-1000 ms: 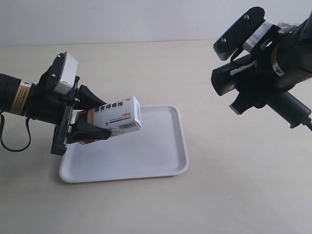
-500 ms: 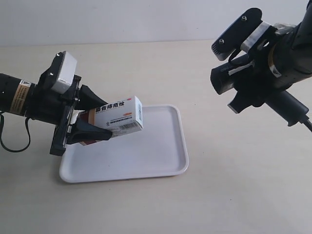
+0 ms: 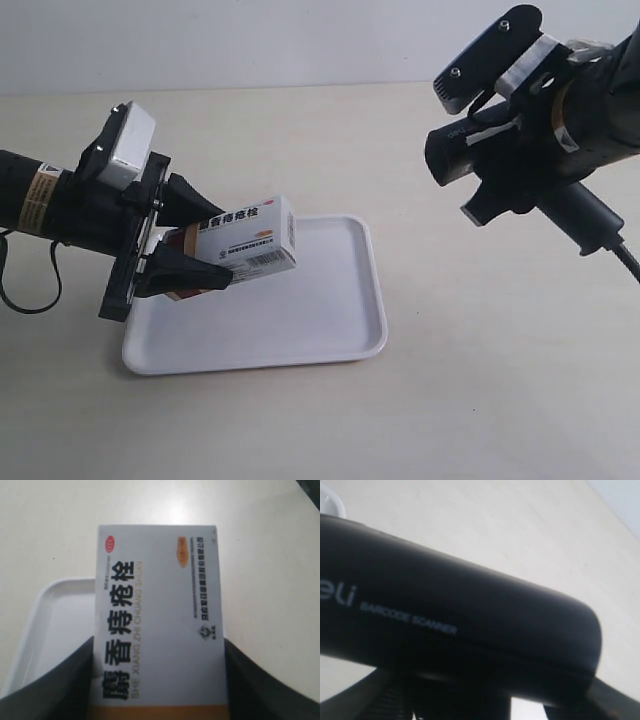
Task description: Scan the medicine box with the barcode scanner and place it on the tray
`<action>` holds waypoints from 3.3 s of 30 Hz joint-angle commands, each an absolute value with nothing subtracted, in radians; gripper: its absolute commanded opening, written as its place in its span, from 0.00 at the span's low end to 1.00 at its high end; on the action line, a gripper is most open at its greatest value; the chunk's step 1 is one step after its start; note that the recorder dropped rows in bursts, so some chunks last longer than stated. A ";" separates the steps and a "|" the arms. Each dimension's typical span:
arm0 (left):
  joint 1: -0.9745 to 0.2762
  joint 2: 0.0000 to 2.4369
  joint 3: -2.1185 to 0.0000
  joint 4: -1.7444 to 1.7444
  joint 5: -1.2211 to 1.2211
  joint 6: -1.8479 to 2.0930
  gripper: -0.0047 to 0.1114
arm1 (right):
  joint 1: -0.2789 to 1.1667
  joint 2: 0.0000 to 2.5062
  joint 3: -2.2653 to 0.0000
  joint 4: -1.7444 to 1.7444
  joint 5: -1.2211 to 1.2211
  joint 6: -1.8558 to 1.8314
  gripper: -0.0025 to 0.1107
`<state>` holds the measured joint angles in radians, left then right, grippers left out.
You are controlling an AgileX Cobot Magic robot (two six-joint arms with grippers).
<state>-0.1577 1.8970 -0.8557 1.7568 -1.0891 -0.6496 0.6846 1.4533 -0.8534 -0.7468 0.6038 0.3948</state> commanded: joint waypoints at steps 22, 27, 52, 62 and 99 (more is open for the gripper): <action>-0.383 1.936 -0.852 1.731 -0.524 -1.007 0.06 | 0.683 1.856 -0.854 -0.925 0.351 0.972 0.02; -0.383 1.979 -0.852 1.717 -0.505 -1.007 0.29 | 0.683 1.888 -0.854 -0.869 0.363 0.969 0.02; -0.383 1.744 -0.852 1.694 -0.546 -1.161 0.94 | 0.685 1.782 -0.856 -0.809 0.469 0.977 0.80; -0.381 1.159 -0.750 1.744 -0.575 -1.497 0.05 | 0.685 0.895 -0.732 -0.667 0.429 0.814 0.10; -0.030 0.027 0.000 0.869 -0.147 -0.863 0.06 | 0.685 0.396 -0.106 -0.679 0.000 0.813 0.02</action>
<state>-0.0404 0.0509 -0.0032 1.0139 -0.1758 -0.9577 0.6846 0.4047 -0.1087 -0.6811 0.0128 0.8101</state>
